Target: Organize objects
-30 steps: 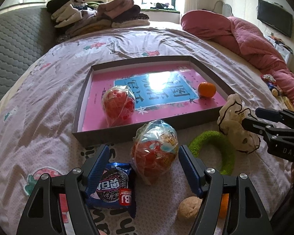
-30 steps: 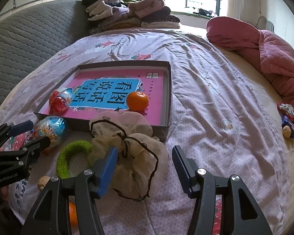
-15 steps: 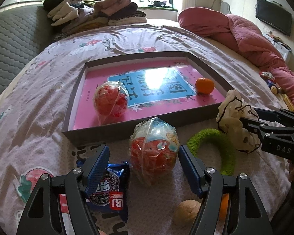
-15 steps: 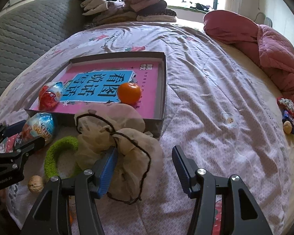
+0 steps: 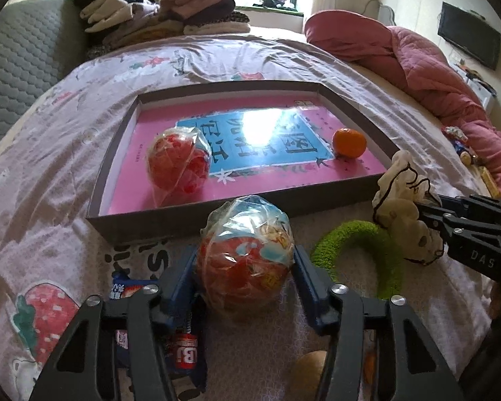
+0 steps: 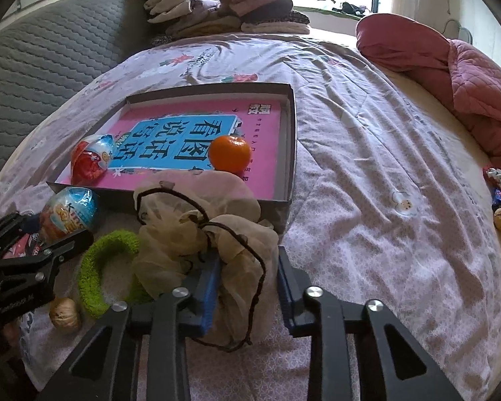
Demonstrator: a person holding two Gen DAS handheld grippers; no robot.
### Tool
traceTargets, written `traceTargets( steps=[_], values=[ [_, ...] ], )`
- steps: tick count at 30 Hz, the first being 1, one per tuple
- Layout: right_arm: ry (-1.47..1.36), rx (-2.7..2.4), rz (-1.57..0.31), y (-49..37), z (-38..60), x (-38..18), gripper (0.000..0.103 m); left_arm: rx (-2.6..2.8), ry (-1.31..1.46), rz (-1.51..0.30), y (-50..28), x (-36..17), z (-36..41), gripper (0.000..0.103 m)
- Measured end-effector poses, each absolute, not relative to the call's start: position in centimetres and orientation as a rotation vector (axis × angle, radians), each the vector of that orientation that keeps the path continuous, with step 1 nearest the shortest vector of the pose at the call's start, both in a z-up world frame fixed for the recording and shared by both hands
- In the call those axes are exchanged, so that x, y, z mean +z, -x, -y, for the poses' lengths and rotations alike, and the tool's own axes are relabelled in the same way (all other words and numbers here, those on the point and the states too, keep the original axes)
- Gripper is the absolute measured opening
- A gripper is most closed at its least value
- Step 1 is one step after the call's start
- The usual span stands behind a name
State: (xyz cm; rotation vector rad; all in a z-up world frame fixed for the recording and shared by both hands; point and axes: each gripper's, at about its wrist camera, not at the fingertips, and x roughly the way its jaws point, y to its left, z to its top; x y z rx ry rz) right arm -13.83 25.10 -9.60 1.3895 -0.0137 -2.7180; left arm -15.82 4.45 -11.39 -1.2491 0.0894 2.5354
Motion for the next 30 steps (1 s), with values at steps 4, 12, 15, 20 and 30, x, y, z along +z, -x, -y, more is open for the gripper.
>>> traceTargets(
  steps=[4, 12, 15, 20, 30],
  values=[
    [-1.374, -2.717, 0.017, 13.7, -25.1, -9.3, 0.022, 2.529, 1.239, -0.076, 15.8, -11.3, -4.3, 0.055],
    [-1.347, -2.714, 0.011, 13.6, -25.0, -8.8, 0.019, 2.526, 1.213, -0.058, 15.5, -10.9, -4.3, 0.055],
    [-1.337, -2.717, 0.012, 13.6, -25.1, -8.7, 0.017, 2.528, 1.207, -0.058, 15.4, -10.7, -4.3, 0.055],
    [-1.306, -2.721, 0.039, 13.4, -25.3, -8.1, 0.017, 2.529, 1.191, -0.042, 15.2, -10.2, -4.3, 0.055],
    [-1.183, -2.721, 0.106, 13.0, -25.3, -6.7, 0.017, 2.547, 1.136, 0.003, 14.9, -9.1, -3.8, 0.055]
  ],
)
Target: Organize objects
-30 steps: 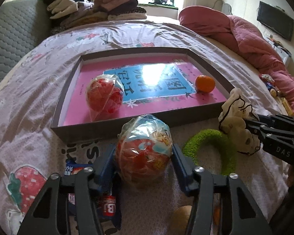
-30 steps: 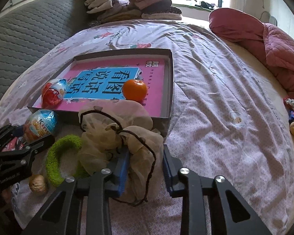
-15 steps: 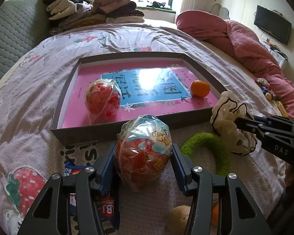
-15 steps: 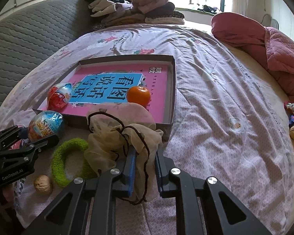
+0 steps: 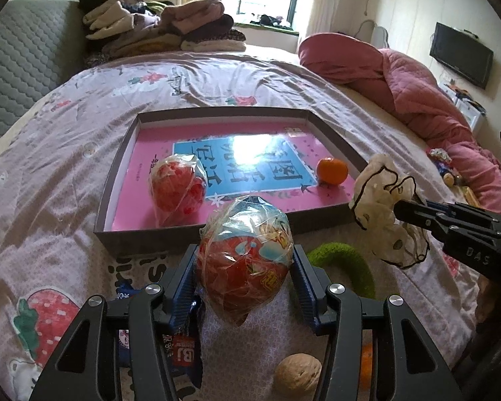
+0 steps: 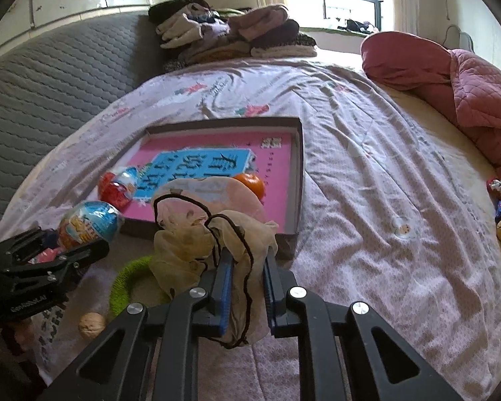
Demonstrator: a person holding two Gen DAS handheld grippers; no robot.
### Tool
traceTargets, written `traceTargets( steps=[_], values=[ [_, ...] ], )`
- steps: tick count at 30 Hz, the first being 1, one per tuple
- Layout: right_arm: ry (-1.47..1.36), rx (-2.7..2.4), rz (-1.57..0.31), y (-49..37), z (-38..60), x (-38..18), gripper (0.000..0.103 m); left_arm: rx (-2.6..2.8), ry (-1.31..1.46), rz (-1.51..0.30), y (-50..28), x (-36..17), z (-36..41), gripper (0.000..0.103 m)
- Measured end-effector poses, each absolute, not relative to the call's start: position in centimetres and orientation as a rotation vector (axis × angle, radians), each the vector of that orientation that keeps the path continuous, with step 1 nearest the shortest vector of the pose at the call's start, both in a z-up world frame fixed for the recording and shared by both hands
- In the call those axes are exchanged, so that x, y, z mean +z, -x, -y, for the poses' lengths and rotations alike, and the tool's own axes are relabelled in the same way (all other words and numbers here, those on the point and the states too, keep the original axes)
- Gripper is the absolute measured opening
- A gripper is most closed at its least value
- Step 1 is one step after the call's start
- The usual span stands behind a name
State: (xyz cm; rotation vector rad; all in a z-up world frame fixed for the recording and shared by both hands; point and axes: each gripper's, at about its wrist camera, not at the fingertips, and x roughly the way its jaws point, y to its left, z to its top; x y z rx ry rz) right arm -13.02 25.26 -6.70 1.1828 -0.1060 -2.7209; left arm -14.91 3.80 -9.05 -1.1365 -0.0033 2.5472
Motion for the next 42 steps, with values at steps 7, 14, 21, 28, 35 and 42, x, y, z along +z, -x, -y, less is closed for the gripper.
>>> traceTargets(
  steps=[7, 14, 21, 28, 35, 42],
  values=[
    [-1.040, -2.720, 0.161, 12.4, -24.9, -5.0, 0.017, 2.564, 1.087, 0.034, 14.7, -8.4, -3.5, 0.055],
    [-0.959, -2.767, 0.123, 12.4, -24.3, -3.6, 0.017, 2.594, 1.029, 0.044, 14.6, -7.4, -3.3, 0.055],
    [-0.900, -2.811, 0.124, 12.7, -24.1, -2.9, 0.017, 2.618, 0.979, 0.069, 15.3, -7.0, -3.8, 0.055],
    [-0.828, -2.874, 0.102, 13.3, -24.2, -2.0, 0.017, 2.632, 0.909, 0.070, 16.3, -5.9, -4.8, 0.055],
    [-0.802, -2.894, 0.121, 14.2, -24.6, -1.4, 0.017, 2.647, 0.885, 0.073, 16.9, -5.0, -4.3, 0.055],
    [-0.809, -2.914, 0.098, 15.5, -24.6, -1.3, 0.017, 2.662, 0.869, 0.110, 18.0, -4.0, -3.2, 0.055]
  ],
)
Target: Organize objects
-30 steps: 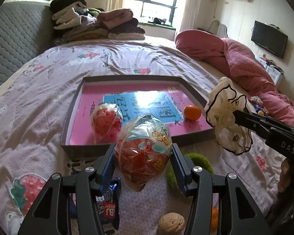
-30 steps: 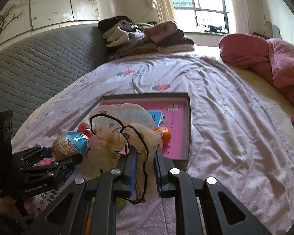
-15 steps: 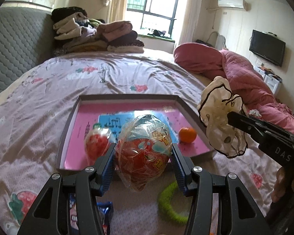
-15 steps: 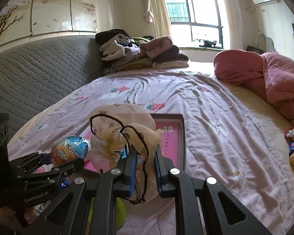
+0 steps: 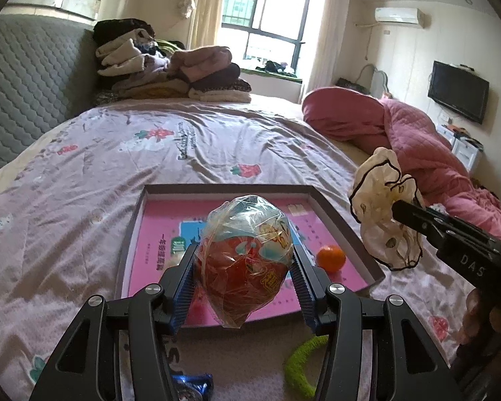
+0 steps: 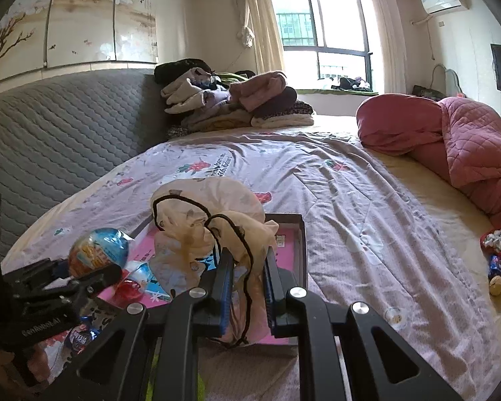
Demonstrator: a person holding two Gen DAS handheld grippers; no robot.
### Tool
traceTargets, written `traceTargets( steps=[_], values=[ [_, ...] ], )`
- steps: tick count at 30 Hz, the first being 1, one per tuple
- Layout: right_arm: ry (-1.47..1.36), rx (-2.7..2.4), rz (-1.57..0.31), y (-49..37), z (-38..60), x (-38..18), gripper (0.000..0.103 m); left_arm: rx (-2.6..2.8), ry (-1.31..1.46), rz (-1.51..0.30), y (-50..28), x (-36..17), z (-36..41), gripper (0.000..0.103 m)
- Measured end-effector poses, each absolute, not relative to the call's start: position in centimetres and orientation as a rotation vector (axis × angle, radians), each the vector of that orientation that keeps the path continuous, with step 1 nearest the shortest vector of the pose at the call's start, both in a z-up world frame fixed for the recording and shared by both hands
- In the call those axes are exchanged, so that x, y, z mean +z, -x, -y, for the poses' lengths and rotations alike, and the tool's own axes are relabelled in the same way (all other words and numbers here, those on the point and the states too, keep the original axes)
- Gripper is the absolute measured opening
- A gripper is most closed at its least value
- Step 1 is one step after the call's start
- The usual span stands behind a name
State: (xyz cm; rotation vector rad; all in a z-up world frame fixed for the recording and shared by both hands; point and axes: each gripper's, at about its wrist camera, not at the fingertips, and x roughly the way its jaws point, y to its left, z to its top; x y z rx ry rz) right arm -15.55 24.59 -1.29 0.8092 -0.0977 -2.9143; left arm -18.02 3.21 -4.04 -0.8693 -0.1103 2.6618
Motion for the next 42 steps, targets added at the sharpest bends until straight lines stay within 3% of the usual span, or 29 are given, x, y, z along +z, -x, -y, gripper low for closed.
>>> traceTargets(
  steps=[42],
  values=[
    [-1.088, -2.895, 0.064, 19.8, -24.5, -6.2, 0.017, 2.603, 0.979, 0.077, 23.0, -8.4, -5.9, 0.055]
  ],
)
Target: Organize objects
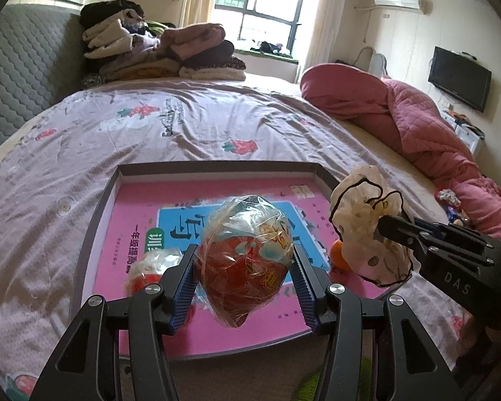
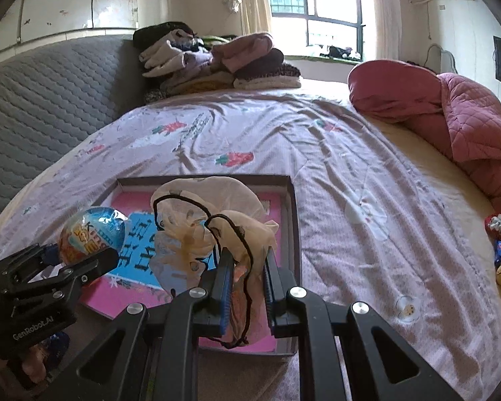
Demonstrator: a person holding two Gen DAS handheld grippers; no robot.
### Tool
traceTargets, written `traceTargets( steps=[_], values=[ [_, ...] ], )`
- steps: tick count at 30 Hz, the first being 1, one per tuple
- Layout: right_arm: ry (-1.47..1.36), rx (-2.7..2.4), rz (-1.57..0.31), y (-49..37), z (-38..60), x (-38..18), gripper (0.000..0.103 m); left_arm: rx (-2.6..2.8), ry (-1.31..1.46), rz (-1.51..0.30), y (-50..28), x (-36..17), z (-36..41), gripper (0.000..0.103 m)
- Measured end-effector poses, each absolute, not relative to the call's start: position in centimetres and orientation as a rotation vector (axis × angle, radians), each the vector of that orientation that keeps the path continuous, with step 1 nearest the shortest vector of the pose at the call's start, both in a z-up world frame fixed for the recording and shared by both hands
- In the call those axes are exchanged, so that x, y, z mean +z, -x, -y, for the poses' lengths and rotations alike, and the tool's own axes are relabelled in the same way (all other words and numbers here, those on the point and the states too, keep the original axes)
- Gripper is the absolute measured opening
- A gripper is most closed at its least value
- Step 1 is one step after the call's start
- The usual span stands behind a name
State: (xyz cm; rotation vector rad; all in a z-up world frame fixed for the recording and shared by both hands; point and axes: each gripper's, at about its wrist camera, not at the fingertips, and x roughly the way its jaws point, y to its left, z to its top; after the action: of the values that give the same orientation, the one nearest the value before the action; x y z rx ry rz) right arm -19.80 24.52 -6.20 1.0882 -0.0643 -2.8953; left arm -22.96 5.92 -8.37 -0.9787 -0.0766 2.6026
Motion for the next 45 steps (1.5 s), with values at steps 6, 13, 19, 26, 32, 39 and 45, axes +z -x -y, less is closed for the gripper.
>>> traceTargets(
  steps=[6, 13, 19, 26, 32, 39, 45],
  values=[
    [-1.136, -2.903, 0.067, 19.7, -24.8, -7.0, 0.017, 2.604, 0.993, 0.079, 23.0, -8.8, -6.0, 0.055],
    [-1.172, -2.921, 0.057, 19.4, -25.3, -7.4, 0.017, 2.593, 1.002, 0.040, 22.9, -9.3, -6.8, 0.055],
    [-1.185, -2.943, 0.008, 19.2, -25.1, -7.6, 0.017, 2.564, 1.022, -0.016, 22.9, -9.9, -7.8, 0.055],
    [-1.204, -2.958, 0.018, 19.4, -25.6, -8.0, 0.017, 2.536, 1.054, -0.037, 23.0, -10.5, -8.3, 0.055],
    [-1.199, -2.954, -0.014, 19.5, -25.3, -8.3, 0.017, 2.526, 1.088, -0.055, 23.1, -11.0, -8.5, 0.055],
    [-1.192, -2.940, -0.017, 19.5, -25.2, -8.2, 0.017, 2.514, 1.152, -0.048, 23.5, -11.5, -8.4, 0.055],
    [-1.225, -2.920, 0.026, 19.7, -25.5, -8.3, 0.018, 2.493, 1.195, -0.016, 23.6, -11.4, -8.1, 0.055]
  ],
)
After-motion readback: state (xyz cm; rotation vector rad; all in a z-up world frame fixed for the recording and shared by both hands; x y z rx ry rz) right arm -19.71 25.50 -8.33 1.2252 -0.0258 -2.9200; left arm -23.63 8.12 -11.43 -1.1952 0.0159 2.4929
